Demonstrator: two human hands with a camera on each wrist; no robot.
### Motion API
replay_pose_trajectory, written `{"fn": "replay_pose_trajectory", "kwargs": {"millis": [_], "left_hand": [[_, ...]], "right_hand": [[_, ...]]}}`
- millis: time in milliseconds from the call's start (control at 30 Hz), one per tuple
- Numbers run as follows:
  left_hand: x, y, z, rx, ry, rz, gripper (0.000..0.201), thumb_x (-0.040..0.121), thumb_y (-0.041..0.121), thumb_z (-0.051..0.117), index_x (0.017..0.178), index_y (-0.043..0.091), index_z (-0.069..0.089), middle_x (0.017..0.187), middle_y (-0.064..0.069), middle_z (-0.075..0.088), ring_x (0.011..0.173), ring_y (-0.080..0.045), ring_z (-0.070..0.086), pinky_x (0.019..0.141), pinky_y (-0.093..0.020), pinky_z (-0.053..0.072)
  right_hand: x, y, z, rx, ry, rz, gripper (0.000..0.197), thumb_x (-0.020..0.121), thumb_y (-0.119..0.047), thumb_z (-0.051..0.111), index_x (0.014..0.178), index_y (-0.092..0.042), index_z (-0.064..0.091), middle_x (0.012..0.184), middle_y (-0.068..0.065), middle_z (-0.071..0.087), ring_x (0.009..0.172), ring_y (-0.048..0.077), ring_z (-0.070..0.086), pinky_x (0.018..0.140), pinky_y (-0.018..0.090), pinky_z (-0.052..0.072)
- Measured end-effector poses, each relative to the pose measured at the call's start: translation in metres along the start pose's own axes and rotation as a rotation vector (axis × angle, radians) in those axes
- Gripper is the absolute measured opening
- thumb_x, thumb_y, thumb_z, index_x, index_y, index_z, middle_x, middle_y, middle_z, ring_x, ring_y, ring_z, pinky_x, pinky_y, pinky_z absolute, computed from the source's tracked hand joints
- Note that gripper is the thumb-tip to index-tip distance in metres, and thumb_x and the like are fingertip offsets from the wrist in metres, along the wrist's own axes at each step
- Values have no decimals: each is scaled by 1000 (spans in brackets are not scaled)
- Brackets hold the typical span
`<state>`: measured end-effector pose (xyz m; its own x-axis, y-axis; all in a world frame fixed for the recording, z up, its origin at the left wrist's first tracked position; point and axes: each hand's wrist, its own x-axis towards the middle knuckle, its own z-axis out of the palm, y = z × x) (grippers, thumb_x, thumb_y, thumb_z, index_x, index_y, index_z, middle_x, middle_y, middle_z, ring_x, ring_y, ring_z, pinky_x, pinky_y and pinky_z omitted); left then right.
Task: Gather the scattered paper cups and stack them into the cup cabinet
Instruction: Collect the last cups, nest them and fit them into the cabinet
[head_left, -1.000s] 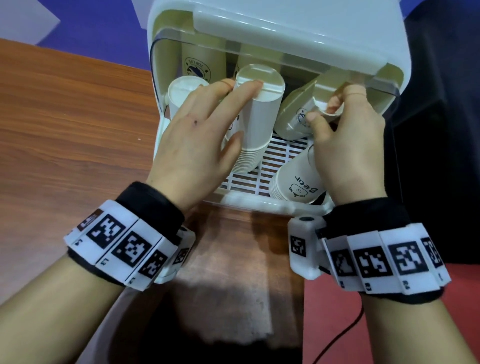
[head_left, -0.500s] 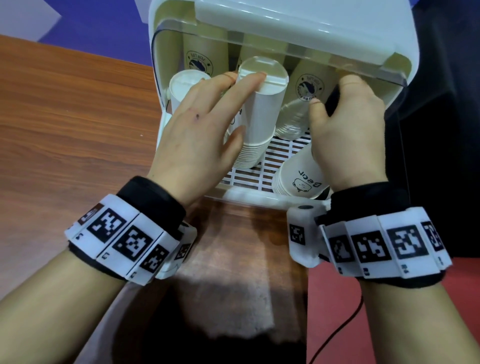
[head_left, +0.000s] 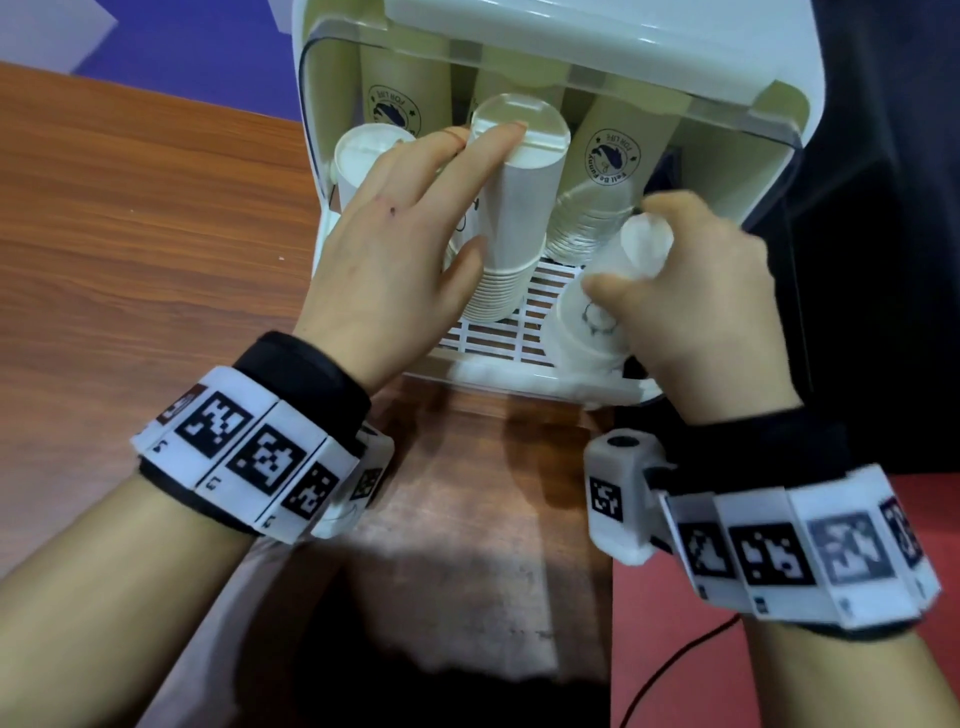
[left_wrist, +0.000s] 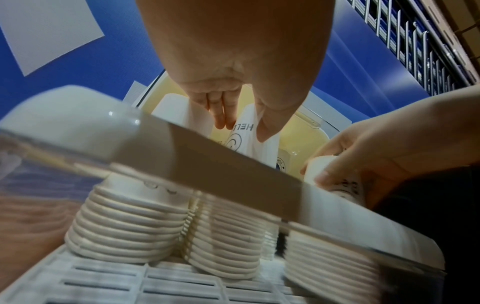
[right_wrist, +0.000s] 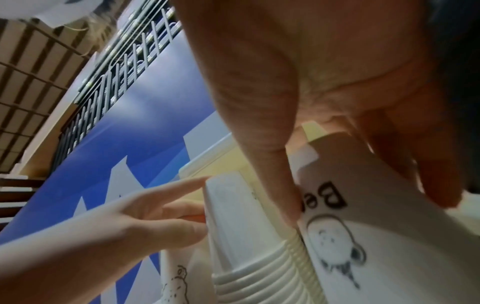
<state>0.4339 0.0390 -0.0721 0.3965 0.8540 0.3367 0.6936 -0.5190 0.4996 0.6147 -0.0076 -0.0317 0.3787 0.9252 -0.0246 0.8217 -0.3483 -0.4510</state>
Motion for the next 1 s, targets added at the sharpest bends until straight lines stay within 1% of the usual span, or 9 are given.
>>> {"fn": "replay_pose_trajectory", "kwargs": {"millis": [100, 200, 367, 467, 533, 667, 733, 833, 1000], "left_hand": [[0, 0, 1, 4, -6, -4, 63, 87, 14, 54, 146, 23, 35, 138, -5, 46, 128, -21, 39, 101, -21, 27], [-1, 0, 1, -3, 2, 6, 63, 87, 13, 54, 146, 22, 35, 138, -5, 46, 128, -22, 40, 102, -22, 28], [0, 2, 1, -4, 16, 19, 64, 85, 12, 55, 146, 20, 37, 136, -6, 48, 124, -22, 41, 102, -22, 27], [0, 3, 1, 3, 17, 21, 64, 86, 12, 55, 146, 20, 36, 136, -5, 48, 123, -22, 41, 101, -22, 27], [0, 3, 1, 7, 12, 24, 64, 87, 12, 55, 147, 20, 35, 137, -5, 48, 124, -22, 41, 103, -20, 24], [0, 2, 1, 9, 13, 42, 64, 87, 12, 54, 147, 20, 35, 137, -4, 48, 126, -24, 42, 109, -13, 14], [0, 1, 2, 16, 13, 47, 64, 86, 11, 54, 147, 20, 35, 137, -3, 49, 125, -25, 44, 110, -20, 19], [1, 3, 2, 16, 19, 62, 64, 85, 9, 54, 146, 18, 36, 133, -5, 51, 121, -27, 46, 106, -31, 30], [-2, 8, -10, -74, 21, 61, 61, 87, 9, 56, 144, 19, 40, 130, -6, 53, 124, -25, 45, 105, -29, 33]], "right_hand": [[14, -3, -1, 98, 96, -18, 72, 76, -29, 77, 136, -17, 39, 120, 9, 57, 109, 32, 54, 94, 41, 45], [21, -3, 4, 114, 119, -18, 83, 75, -27, 78, 142, -15, 31, 117, 6, 58, 107, 31, 56, 92, 42, 47], [25, -4, 16, 24, 66, -57, 63, 80, -31, 74, 130, -10, 41, 117, 11, 55, 107, 34, 52, 83, 36, 40], [26, -6, 18, 6, 48, -93, 59, 81, -25, 73, 127, -9, 42, 116, 13, 54, 106, 33, 50, 80, 32, 35], [24, -6, 19, 9, 40, -96, 59, 82, -20, 73, 130, -9, 40, 118, 14, 51, 107, 33, 50, 81, 32, 35], [20, -3, 25, 50, 49, -85, 62, 82, -15, 72, 133, -11, 37, 123, 12, 46, 108, 32, 49, 89, 37, 38], [20, -3, 27, 66, 67, -82, 63, 81, -15, 72, 132, -10, 37, 125, 12, 44, 110, 32, 49, 93, 38, 40], [19, -8, 28, 78, 60, -68, 63, 79, -14, 73, 131, -10, 37, 128, 14, 41, 110, 34, 50, 96, 41, 42], [5, -11, 5, 52, -30, -60, 59, 80, -20, 70, 131, -21, 40, 134, 8, 38, 116, 32, 47, 97, 46, 44]]}}
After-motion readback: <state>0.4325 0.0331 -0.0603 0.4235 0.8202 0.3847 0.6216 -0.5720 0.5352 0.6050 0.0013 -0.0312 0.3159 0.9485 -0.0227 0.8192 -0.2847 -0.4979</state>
